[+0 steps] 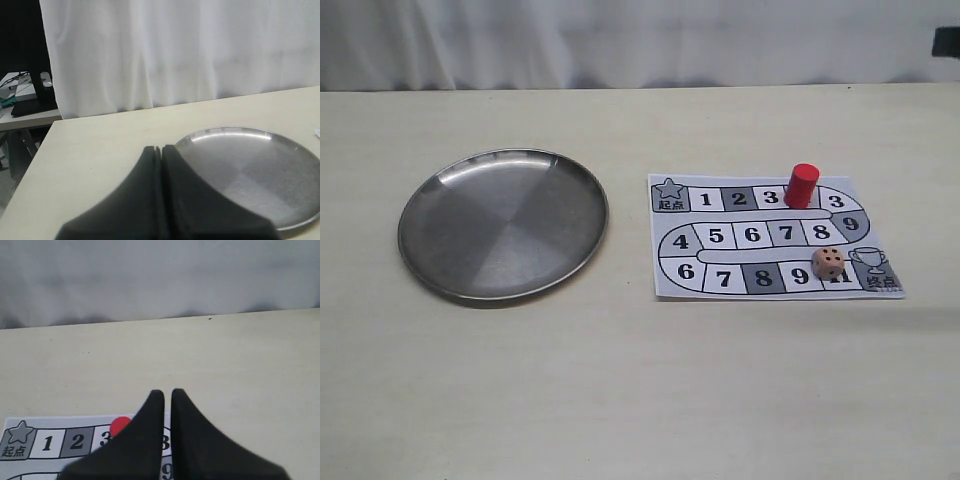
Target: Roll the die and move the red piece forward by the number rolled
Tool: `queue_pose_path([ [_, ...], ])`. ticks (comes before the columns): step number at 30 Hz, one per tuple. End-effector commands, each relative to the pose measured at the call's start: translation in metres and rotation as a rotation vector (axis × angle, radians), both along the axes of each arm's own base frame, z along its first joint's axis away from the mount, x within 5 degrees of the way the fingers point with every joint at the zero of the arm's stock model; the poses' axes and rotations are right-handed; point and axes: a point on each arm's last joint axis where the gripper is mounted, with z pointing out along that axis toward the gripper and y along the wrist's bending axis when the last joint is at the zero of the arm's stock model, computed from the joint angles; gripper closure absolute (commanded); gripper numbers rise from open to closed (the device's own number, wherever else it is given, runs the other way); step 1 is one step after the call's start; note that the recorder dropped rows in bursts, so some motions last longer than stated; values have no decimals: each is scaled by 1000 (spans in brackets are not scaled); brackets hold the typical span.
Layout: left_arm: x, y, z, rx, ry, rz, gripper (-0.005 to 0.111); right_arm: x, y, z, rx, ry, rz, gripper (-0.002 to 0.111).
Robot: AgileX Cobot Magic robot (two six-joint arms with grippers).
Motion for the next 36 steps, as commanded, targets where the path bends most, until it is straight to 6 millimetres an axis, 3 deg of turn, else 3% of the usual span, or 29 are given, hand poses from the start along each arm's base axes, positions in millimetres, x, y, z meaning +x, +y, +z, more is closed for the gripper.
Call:
queue_pose_path([
  [1,0,0,0,-1,-10,2,107,-46,-1,-14,15,-100,-90,104],
  [10,0,0,0,-1,-10,2,107,-136,15,-47,78,-216,-104,104],
  [15,0,0,0,-1,-10,2,107,-166,32,-62,97,-321,21,104],
  [24,0,0,0,-1,-10,2,107,-189,49,-89,134,-368,230,104],
  [30,0,0,0,-1,-10,2,107,-192,46,-105,119,-395,222,104],
  [33,0,0,0,-1,-10,2,107,-192,46,-99,136,-486,223,104],
  [36,0,0,0,-1,-10,2,107,-194,54,-97,34,-520,340,104],
])
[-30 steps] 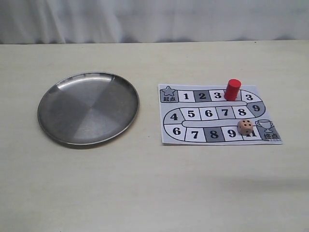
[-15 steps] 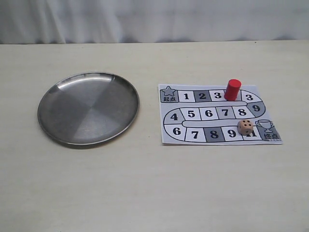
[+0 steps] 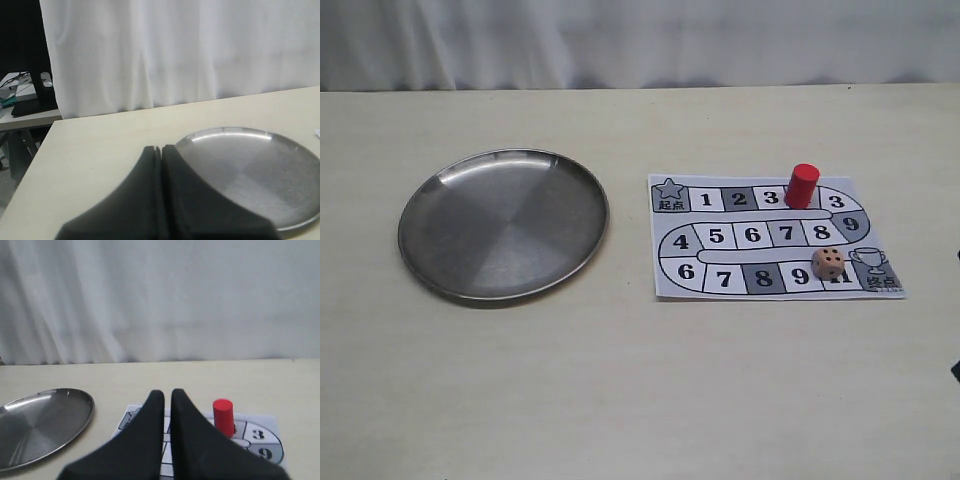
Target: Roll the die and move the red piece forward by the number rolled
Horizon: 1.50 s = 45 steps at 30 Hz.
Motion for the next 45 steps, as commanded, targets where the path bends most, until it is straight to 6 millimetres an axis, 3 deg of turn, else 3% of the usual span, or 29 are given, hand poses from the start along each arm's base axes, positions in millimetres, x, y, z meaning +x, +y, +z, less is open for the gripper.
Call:
queue_pose_path([
  [1,0,0,0,-1,-10,2,107,-4,9,4,-124,-91,112,104],
  [17,0,0,0,-1,-10,2,107,-6,8,5,-56,-84,104,104],
  [23,0,0,0,-1,-10,2,107,-26,-10,13,-36,-225,-80,104],
  [26,0,0,0,-1,-10,2,107,-27,-16,6,-56,-160,-171,104],
  [33,0,0,0,-1,-10,2,107,-27,-19,-16,-93,74,-193,104],
  [45,0,0,0,-1,-10,2,107,-27,-19,-16,-94,81,-194,104],
])
